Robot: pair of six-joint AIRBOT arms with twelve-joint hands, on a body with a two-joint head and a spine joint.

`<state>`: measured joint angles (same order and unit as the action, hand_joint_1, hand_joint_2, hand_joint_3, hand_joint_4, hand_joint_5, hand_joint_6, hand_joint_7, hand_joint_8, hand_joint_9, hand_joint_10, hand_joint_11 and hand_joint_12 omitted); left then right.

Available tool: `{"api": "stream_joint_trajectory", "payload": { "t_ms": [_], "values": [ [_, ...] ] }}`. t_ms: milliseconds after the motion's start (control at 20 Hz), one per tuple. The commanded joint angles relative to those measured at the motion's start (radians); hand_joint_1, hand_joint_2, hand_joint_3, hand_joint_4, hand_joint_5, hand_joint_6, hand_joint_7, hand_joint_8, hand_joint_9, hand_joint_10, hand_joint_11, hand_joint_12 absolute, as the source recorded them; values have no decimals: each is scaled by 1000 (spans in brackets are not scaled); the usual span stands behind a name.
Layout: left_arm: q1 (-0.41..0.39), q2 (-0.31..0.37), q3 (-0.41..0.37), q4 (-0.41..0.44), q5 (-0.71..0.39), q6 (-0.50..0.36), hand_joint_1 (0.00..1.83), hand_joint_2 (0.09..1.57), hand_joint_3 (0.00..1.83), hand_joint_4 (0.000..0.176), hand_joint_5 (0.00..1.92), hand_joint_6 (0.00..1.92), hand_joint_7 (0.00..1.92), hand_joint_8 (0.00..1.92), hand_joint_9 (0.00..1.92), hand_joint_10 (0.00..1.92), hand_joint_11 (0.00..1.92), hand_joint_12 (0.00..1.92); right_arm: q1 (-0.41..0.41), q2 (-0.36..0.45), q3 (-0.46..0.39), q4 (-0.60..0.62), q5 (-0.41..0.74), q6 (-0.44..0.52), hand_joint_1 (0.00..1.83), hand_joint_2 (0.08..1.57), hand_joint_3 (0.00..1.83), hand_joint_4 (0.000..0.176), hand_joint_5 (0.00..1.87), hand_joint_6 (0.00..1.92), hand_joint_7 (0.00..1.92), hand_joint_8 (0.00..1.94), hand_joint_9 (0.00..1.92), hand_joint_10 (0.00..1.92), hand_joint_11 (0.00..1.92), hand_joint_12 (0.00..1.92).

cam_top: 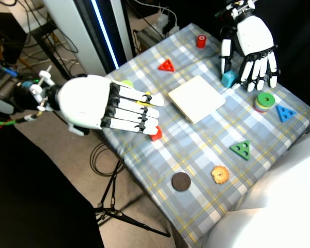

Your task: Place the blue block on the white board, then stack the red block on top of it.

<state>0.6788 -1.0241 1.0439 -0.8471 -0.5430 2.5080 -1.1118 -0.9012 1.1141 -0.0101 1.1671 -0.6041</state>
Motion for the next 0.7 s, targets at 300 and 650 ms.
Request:
{"api": "stream_joint_trajectory", "payload": {
  "t_ms": [300, 650],
  "values": [
    [-48, 57, -76, 243, -198, -181, 969, 1163, 0, 176, 867, 1150, 606, 0, 387, 3, 1, 402, 12, 0, 4, 22, 119, 9, 494, 1456, 0, 0, 468, 0, 716, 0, 625, 0, 367, 267],
    [-124, -15, -69, 363, -185, -218, 1003, 1120, 0, 176, 950, 1023, 630, 1, 410, 0, 0, 498, 12, -8, 11, 22, 119, 9, 469, 1433, 1, 0, 466, 0, 712, 0, 630, 0, 285, 429]
  ]
}}
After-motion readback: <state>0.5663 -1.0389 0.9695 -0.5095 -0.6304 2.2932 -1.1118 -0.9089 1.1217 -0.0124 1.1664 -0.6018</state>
